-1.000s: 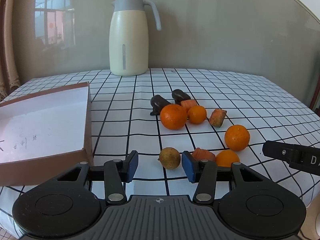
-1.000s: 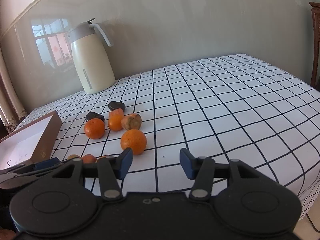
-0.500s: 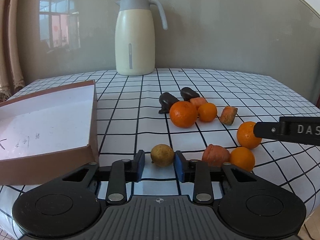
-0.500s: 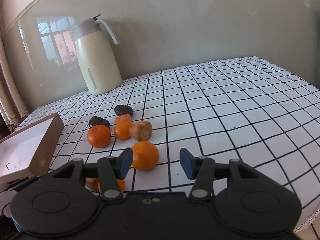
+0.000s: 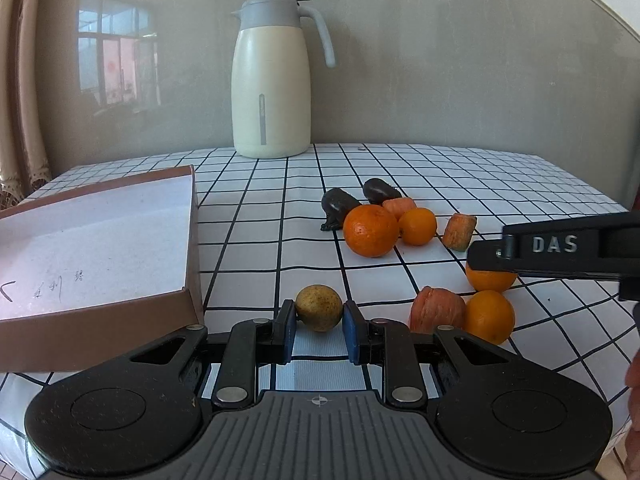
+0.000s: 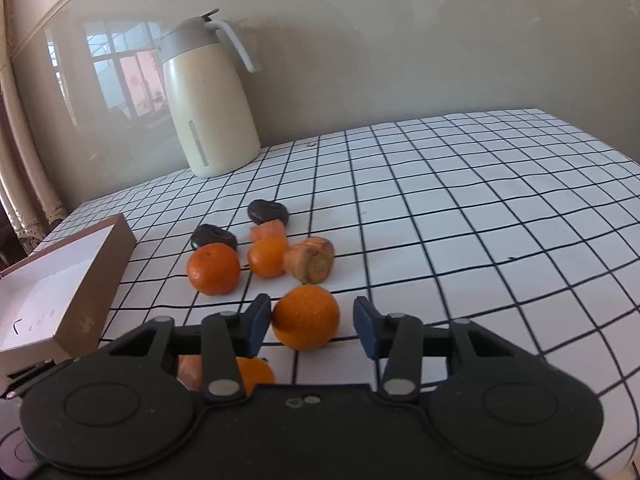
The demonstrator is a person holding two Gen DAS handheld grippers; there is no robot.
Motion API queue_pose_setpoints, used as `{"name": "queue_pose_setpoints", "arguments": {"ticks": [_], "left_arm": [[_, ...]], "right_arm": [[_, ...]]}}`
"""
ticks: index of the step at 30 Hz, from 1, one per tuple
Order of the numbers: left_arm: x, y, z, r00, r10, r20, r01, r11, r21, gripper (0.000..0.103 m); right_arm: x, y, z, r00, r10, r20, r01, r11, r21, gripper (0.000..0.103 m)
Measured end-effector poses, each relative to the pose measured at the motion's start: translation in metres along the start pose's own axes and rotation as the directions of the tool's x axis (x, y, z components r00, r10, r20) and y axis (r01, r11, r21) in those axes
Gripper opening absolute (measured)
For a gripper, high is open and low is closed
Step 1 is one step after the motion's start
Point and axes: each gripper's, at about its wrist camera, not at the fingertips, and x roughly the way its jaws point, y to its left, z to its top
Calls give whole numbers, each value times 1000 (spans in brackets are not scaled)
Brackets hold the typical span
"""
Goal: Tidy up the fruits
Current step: 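Close the left tool on the yellow fruit while the right tool grasps the orange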
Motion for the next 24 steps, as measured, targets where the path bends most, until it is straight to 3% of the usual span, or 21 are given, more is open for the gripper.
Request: {"name": "queue_pose_setpoints", "arguments": {"ticks": [24], "left_arm": [[-1,0,-2,1000,-12,12,12,1000,0,25]], "right_arm": [[-14,-3,-10,999,-22,26,22,1000,-2,27]]}}
